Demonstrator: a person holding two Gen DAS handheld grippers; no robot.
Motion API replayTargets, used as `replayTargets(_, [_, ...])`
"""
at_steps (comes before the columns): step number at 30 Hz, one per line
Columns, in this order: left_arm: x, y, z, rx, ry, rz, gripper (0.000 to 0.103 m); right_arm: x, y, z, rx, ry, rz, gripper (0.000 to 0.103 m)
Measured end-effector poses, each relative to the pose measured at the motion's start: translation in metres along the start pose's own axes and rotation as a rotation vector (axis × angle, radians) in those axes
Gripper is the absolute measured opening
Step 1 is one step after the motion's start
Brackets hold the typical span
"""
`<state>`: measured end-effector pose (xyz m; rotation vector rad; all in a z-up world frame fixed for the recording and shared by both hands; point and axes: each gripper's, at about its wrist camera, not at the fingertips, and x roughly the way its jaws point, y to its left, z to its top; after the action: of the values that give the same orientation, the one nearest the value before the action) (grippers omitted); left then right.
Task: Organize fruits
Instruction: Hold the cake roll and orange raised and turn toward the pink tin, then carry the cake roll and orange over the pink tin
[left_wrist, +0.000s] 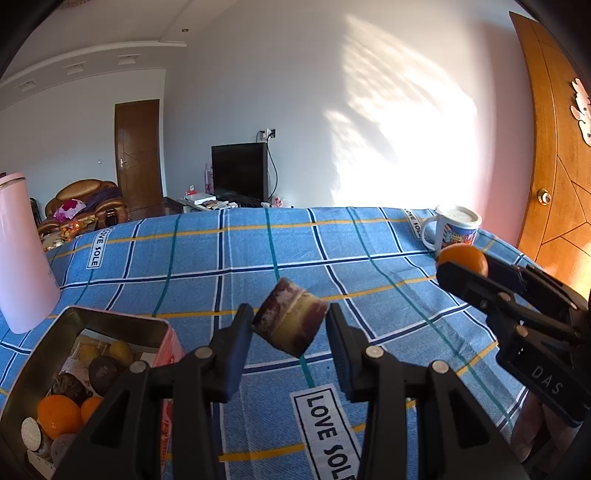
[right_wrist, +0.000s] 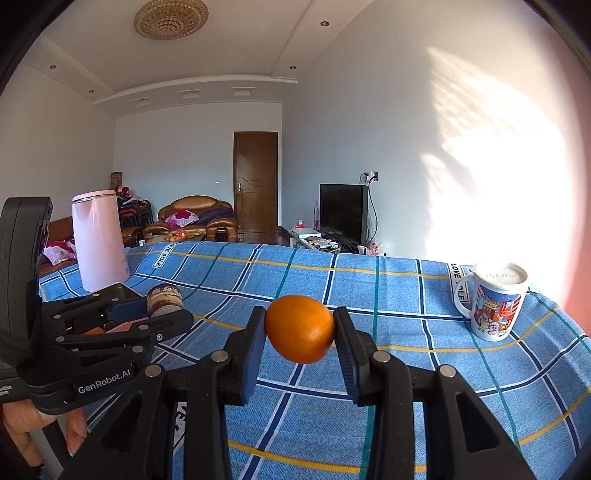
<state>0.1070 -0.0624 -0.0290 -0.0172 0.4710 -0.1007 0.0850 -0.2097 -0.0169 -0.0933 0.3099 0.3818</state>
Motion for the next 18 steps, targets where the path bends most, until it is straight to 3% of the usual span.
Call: replayTargets(18, [-0.035, 0.035, -0.017, -0.026, 0.017, 0.035, 0.042, -0.006, 0.052, -0.003, -0.02, 0.033, 0.123, 0.039])
